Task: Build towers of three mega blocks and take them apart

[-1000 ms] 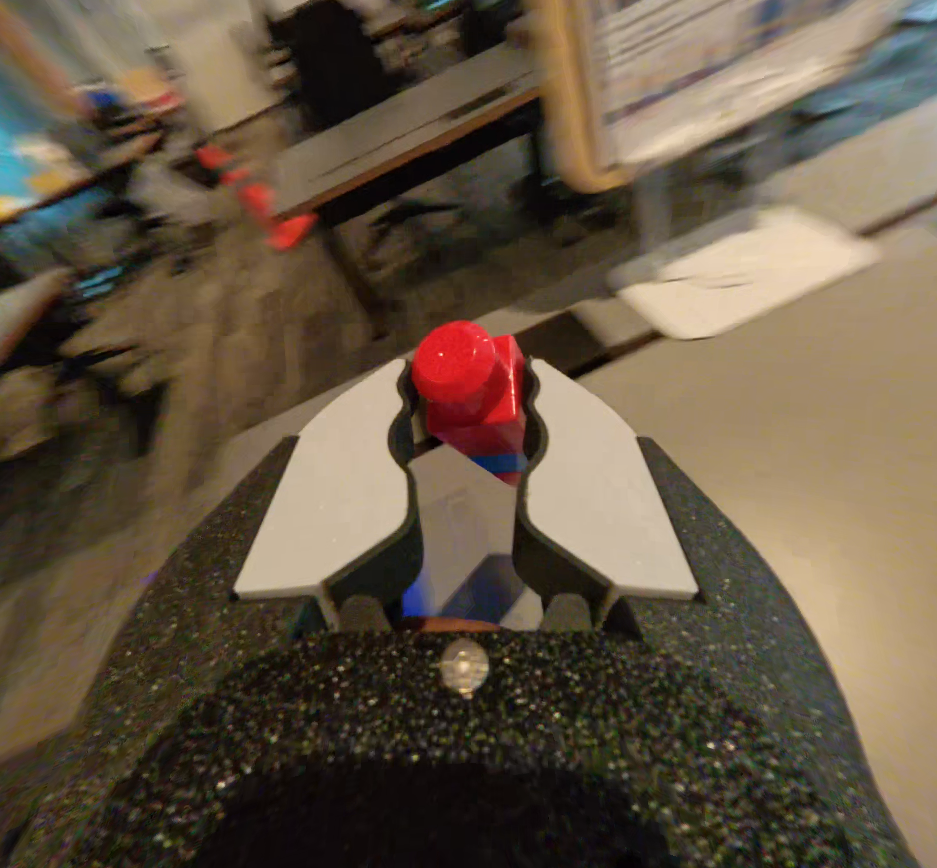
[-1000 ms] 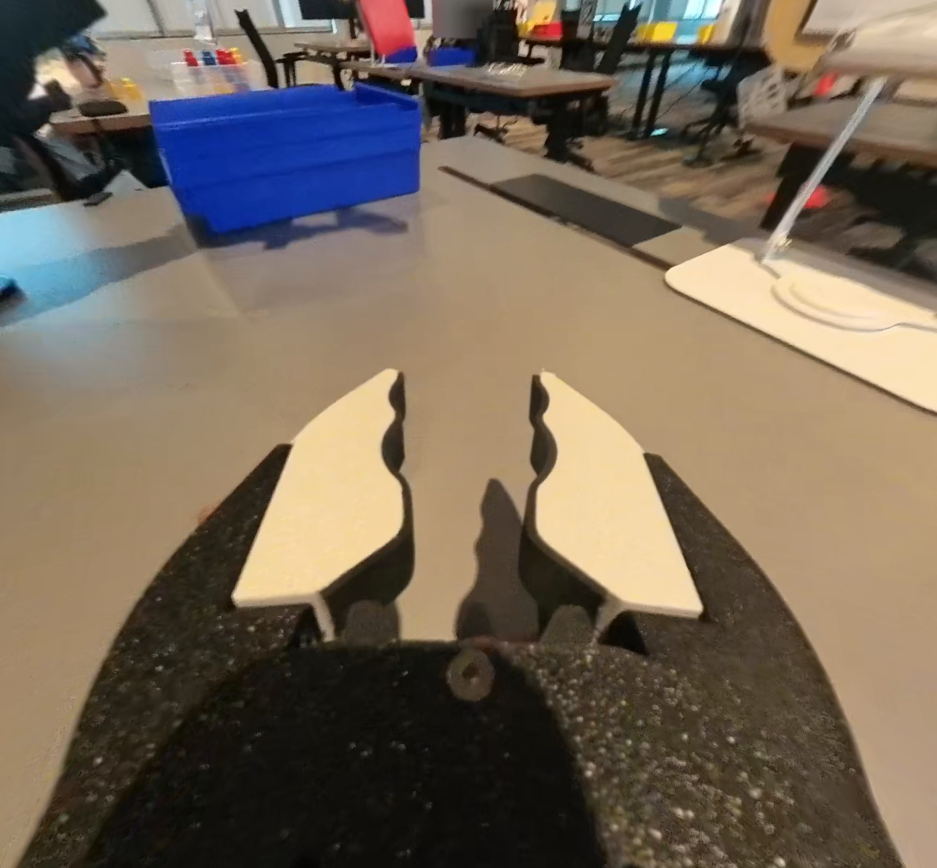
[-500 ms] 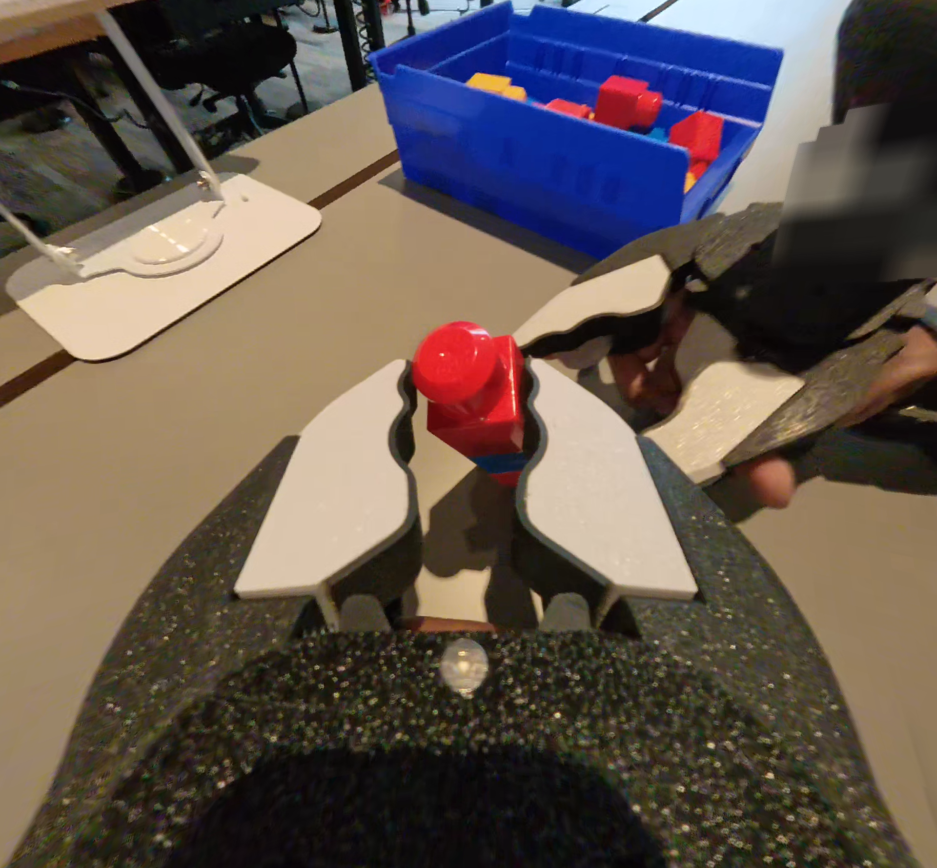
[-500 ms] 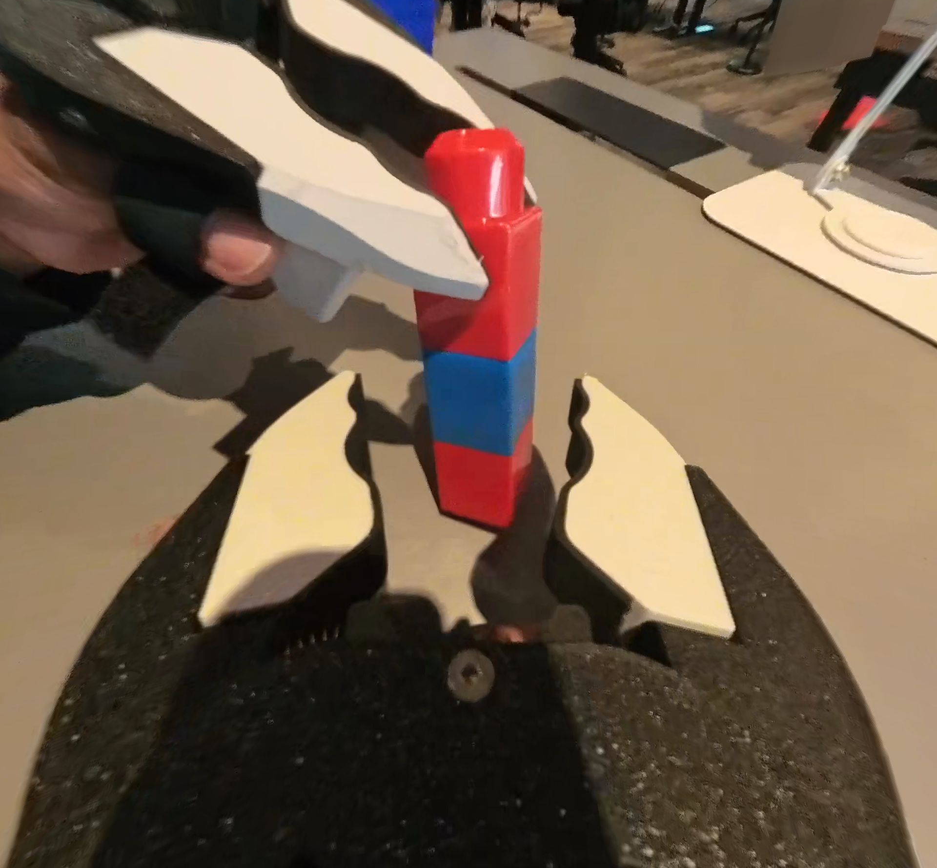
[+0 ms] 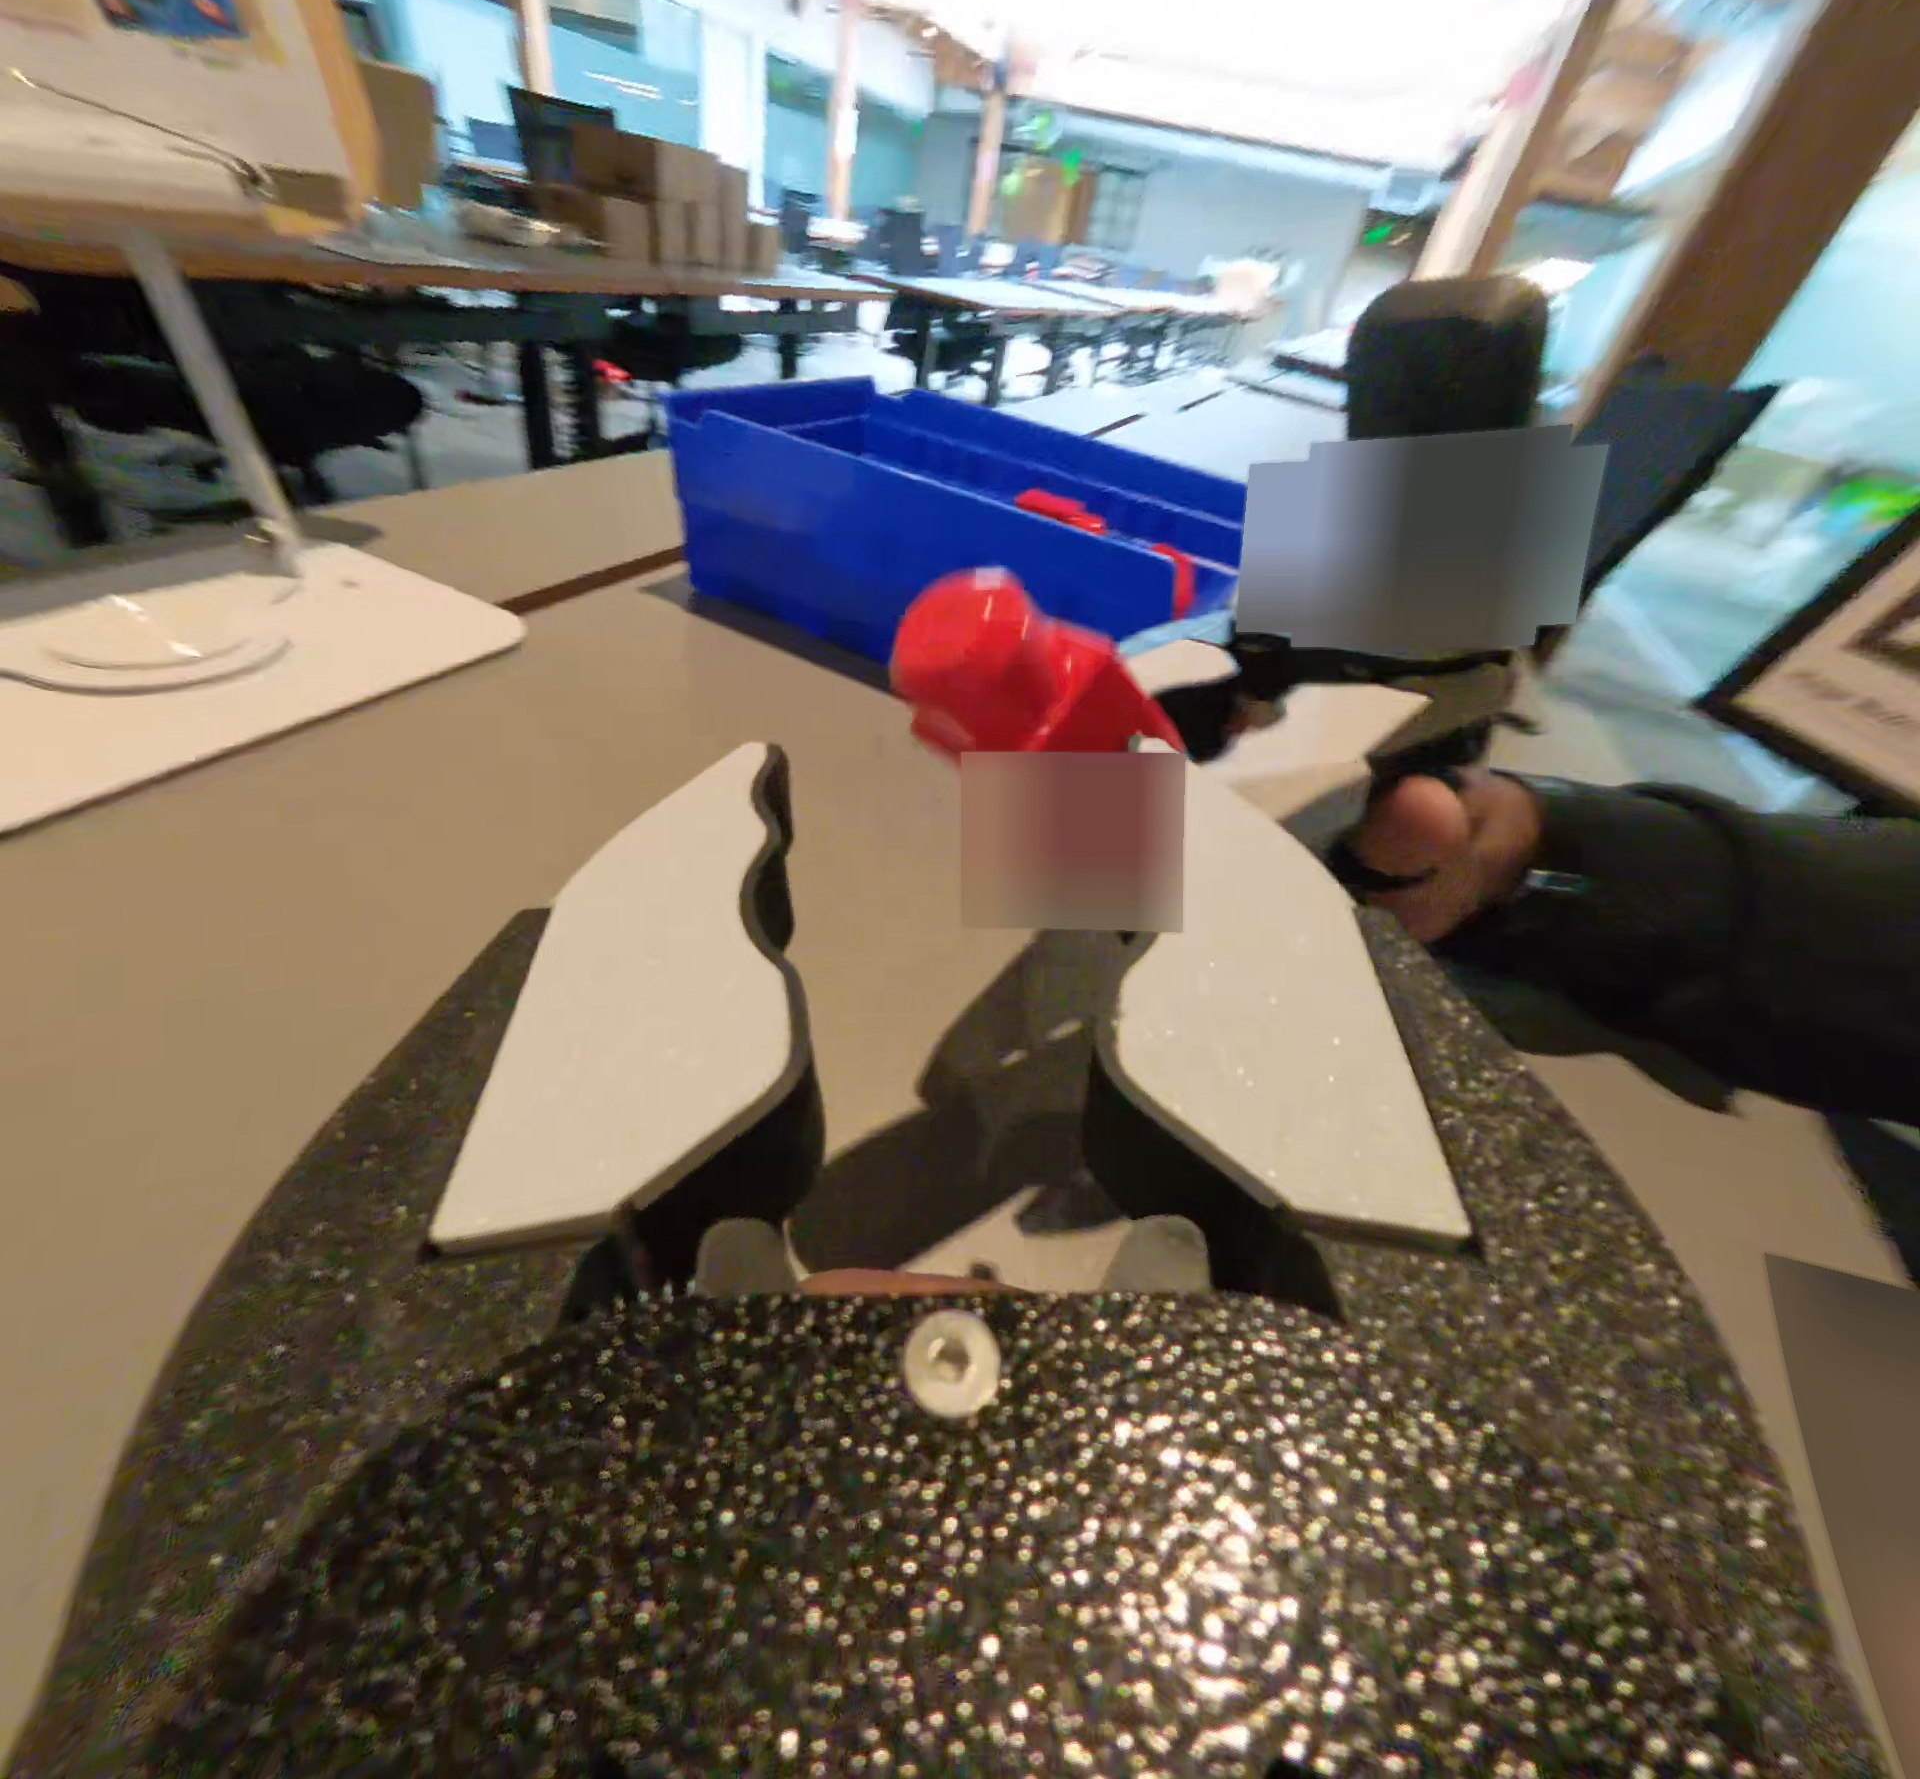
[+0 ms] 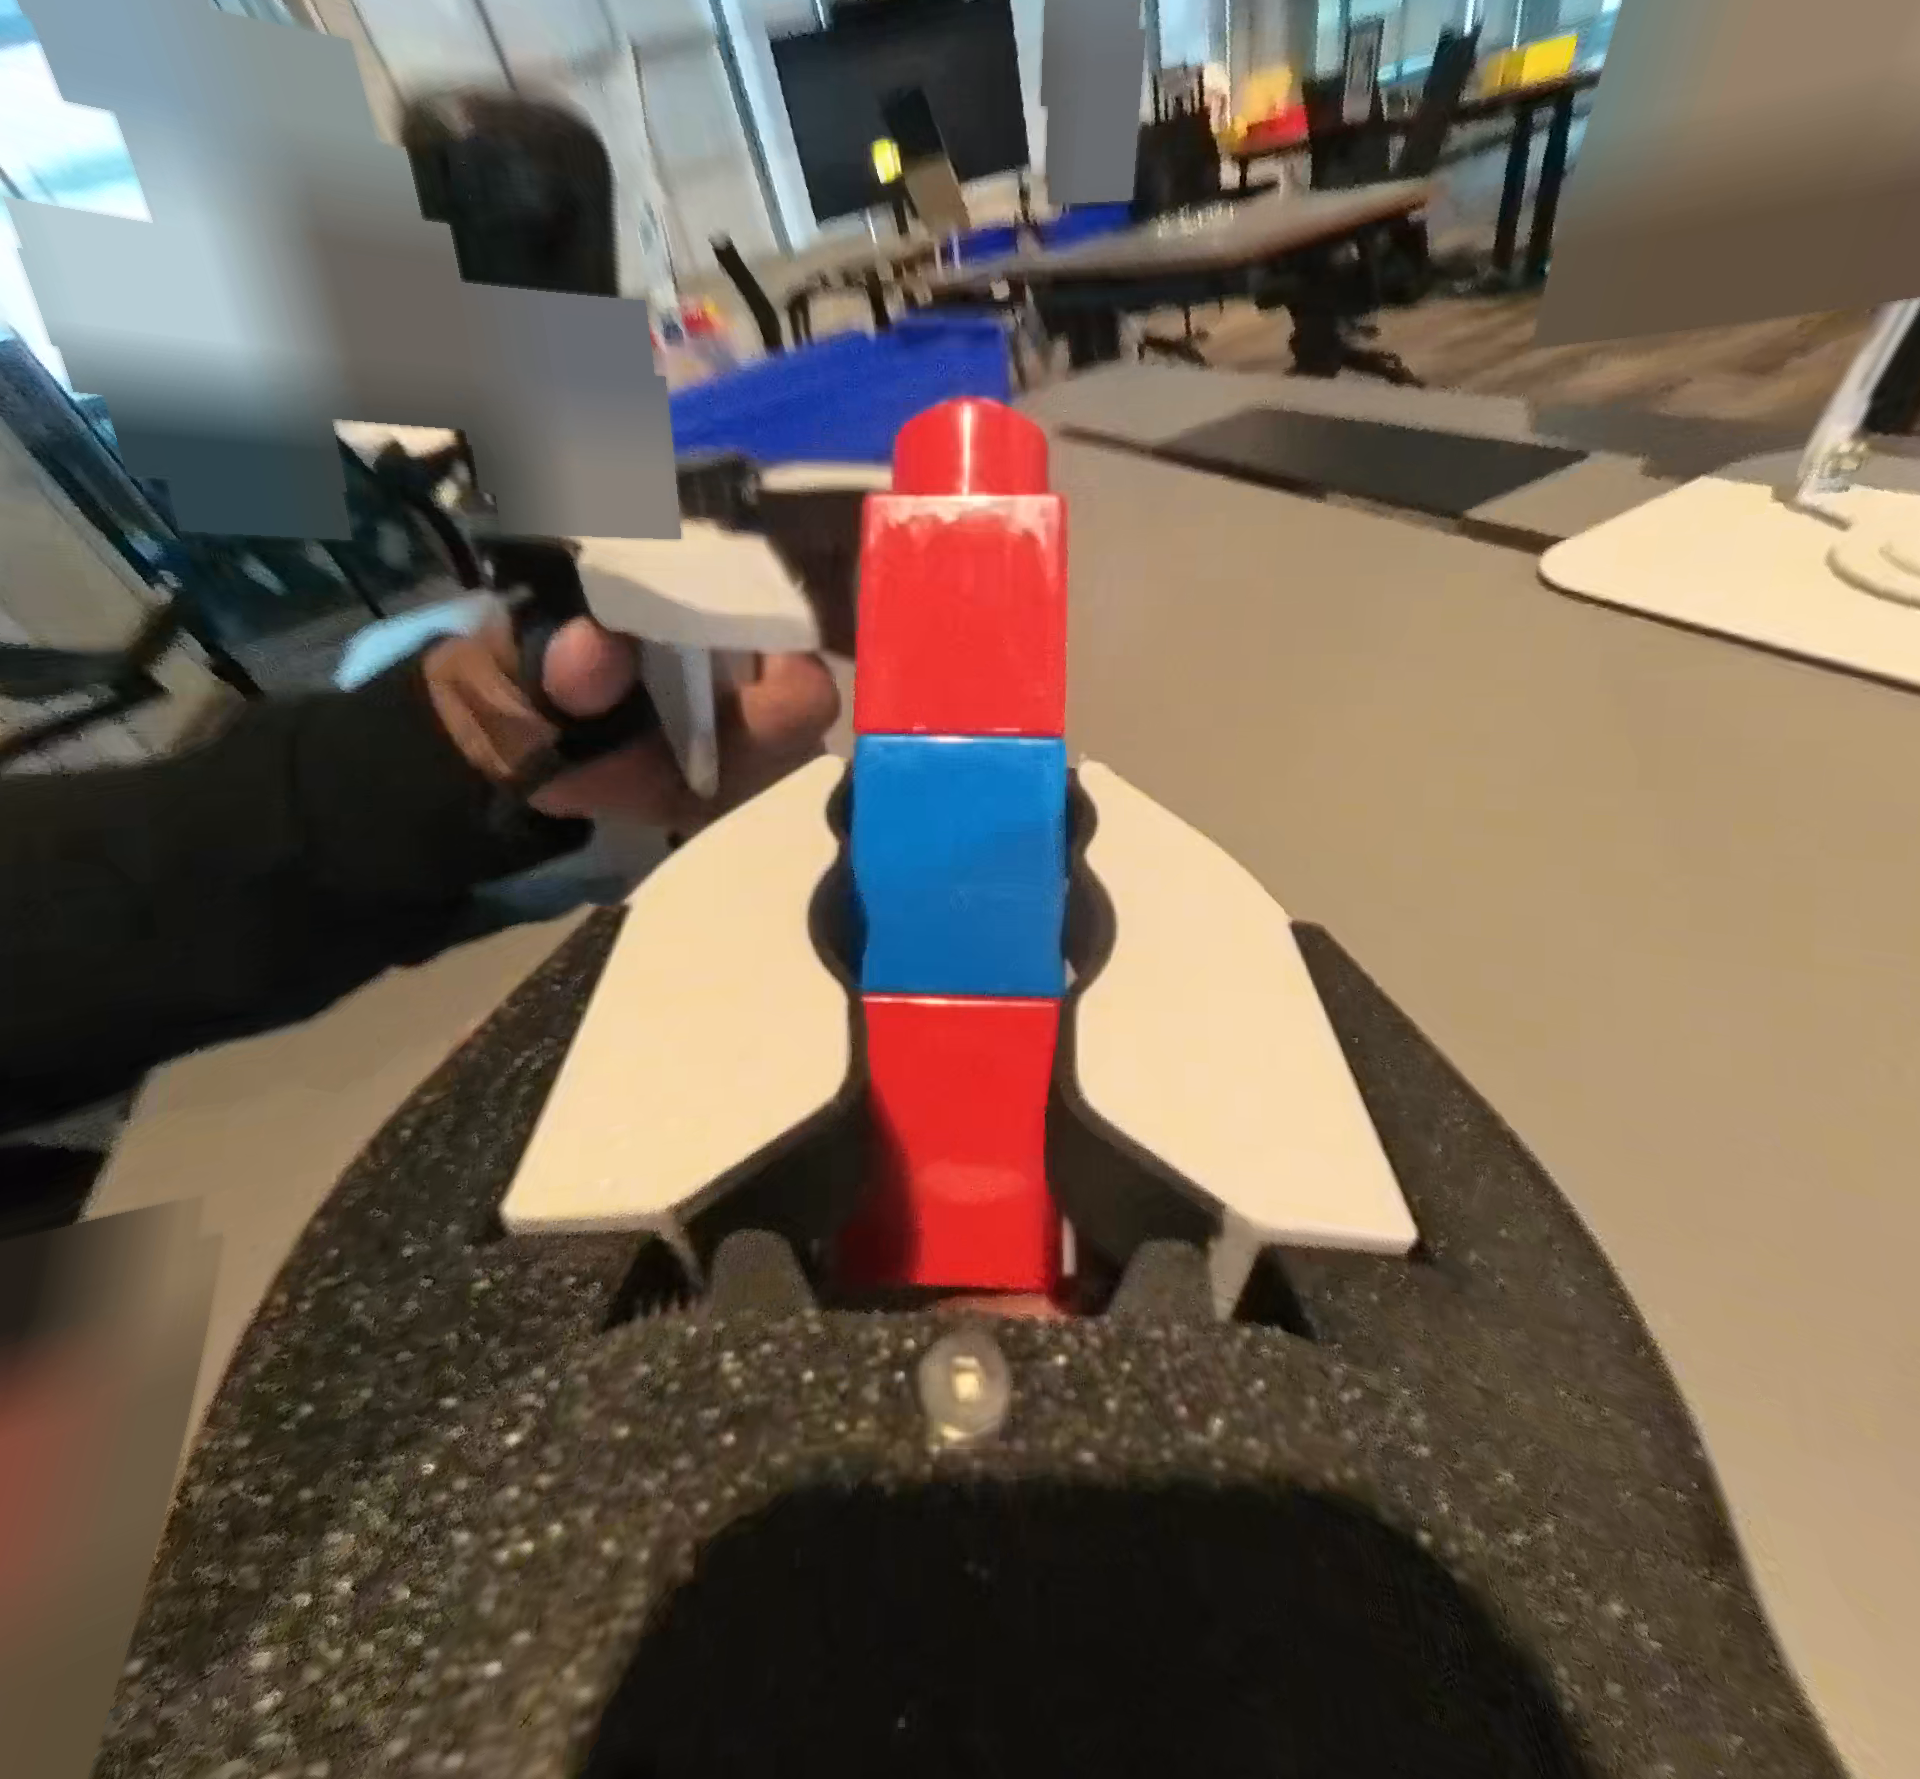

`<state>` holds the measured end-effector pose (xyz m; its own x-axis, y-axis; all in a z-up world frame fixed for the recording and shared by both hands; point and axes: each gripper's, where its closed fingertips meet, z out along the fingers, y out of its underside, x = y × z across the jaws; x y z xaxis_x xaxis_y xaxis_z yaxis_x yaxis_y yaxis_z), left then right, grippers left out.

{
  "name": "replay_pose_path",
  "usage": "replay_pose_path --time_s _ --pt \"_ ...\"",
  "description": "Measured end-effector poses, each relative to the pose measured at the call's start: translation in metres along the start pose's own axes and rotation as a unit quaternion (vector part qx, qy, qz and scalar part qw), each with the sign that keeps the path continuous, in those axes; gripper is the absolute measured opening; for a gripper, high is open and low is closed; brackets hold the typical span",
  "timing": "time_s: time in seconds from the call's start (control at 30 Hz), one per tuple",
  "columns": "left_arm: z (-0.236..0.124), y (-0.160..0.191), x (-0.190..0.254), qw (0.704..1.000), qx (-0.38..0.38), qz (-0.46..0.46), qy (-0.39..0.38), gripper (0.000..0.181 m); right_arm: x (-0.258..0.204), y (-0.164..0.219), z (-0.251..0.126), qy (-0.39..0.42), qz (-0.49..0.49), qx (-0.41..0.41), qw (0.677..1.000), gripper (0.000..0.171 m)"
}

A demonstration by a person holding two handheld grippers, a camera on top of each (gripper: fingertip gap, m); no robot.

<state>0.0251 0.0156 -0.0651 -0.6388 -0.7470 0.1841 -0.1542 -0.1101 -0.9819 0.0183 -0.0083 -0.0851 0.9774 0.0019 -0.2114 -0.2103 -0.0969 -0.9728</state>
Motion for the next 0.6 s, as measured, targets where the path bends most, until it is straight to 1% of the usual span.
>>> replay_pose_path --time_s 0.13,0.2,0.3,0.37,0.47,0.53,0.6 --pt "-0.006 -0.005 0.007 0.998 0.030 -0.037 0.036 0.057 0.003 -0.019 -0.011 -0.024 0.053 0.058 0.997 0.037" --pt "-0.003 0.003 0.013 0.998 0.007 -0.041 0.054 0.055 -0.003 -0.032 -0.018 -0.058 0.077 0.105 0.990 0.037" --pt "0.009 0.028 0.041 0.991 -0.047 -0.033 0.120 0.057 -0.009 -0.046 -0.026 -0.099 0.108 0.156 0.977 0.037" --pt "0.017 0.038 0.056 0.987 -0.064 -0.024 0.143 0.057 -0.011 -0.049 -0.028 -0.110 0.113 0.172 0.972 0.037" --pt "0.024 0.034 0.067 0.987 -0.047 -0.022 0.154 0.055 -0.017 -0.051 -0.029 -0.129 0.117 0.183 0.968 0.037" --pt "0.026 0.037 0.071 0.985 -0.057 -0.024 0.158 0.055 -0.022 -0.052 -0.029 -0.144 0.117 0.190 0.964 0.036" --pt "0.026 0.036 0.075 0.985 -0.049 -0.025 0.165 0.053 -0.026 -0.053 -0.028 -0.153 0.115 0.194 0.962 0.036"
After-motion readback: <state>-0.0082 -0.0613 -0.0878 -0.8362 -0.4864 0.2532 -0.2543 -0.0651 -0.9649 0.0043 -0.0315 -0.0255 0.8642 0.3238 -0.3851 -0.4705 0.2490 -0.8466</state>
